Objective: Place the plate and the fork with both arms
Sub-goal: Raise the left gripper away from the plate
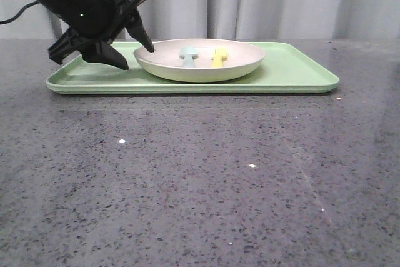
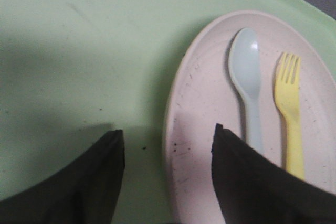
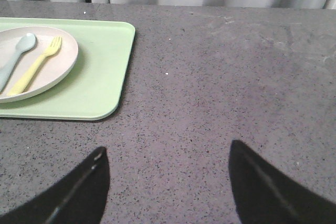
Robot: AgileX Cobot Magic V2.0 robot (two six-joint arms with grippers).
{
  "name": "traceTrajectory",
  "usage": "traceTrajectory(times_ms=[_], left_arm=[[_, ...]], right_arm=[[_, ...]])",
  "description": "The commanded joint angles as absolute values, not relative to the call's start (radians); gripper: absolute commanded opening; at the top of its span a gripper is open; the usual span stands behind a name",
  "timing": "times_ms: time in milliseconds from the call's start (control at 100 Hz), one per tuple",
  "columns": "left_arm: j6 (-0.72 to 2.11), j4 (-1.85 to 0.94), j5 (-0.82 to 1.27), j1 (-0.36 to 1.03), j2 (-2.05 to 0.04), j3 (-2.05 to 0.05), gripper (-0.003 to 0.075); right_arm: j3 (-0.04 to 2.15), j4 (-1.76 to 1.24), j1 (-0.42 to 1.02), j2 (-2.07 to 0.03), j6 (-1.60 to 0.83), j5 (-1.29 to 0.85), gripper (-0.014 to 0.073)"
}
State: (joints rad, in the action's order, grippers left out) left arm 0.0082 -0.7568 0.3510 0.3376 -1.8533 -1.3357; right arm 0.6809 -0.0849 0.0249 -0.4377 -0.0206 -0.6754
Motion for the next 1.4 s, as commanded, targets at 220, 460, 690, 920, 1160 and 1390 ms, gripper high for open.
traceTrajectory(times_ms=[220,460,690,920,1160,1390], left_arm=[[0.000,-0.685,0.361,0.285,-1.650,-1.366,0.0385],[0.000,-0.528,0.519,0.173,-1.521,-1.364,0.0384],[0.000,-0.365,0.547,0.065,-1.351,-1.249,0.0384],[0.000,-0.298,0.563,-0.075,-1.118,-1.046,0.0384],[0.000,-0.221,0.617,-0.119,-0.881,-0.862,0.0384],[0.000,-0.198,0.655,-0.119,-0.687,-0.731,0.0384]], right_arm=[[0.704,-0.087,0.019,-0.453,-0.021,-0.597,0.0491],[0.704,-0.087,0.019,-0.453,-0.021,-0.597,0.0491],[0.704,-0.087,0.019,-0.453,-0.021,-0.597,0.0491],[0.704,-0.087,0.019,-0.453,-0.021,-0.597,0.0491],[0.704,-0.087,0.019,-0.453,-0.021,-0.598,0.0491],[0.704,-0.087,0.019,-0.453,-0.021,-0.613,0.0491]])
